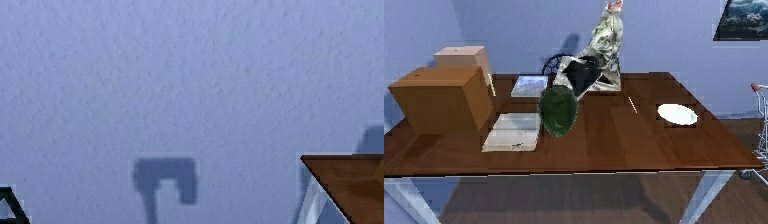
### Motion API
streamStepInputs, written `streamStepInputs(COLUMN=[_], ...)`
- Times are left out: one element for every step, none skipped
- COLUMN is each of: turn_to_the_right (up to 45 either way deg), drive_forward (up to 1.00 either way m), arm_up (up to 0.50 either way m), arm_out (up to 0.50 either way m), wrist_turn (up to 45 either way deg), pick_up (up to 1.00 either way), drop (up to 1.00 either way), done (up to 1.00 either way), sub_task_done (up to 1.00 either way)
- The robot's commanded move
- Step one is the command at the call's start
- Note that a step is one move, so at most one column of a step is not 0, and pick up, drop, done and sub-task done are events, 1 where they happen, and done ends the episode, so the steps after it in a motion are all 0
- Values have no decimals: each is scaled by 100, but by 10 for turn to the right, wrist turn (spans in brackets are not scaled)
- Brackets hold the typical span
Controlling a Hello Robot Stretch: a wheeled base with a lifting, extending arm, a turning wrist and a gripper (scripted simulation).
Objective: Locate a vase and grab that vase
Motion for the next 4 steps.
streamStepInputs(turn_to_the_right=[0,0,0,0], drive_forward=[0,0,0,0], arm_up=[50,38,0,0], arm_out=[0,0,42,0], wrist_turn=[0,0,0,450], pick_up=[0,0,0,0], drop=[0,0,0,0], done=[0,0,0,0], sub_task_done=[0,0,0,0])
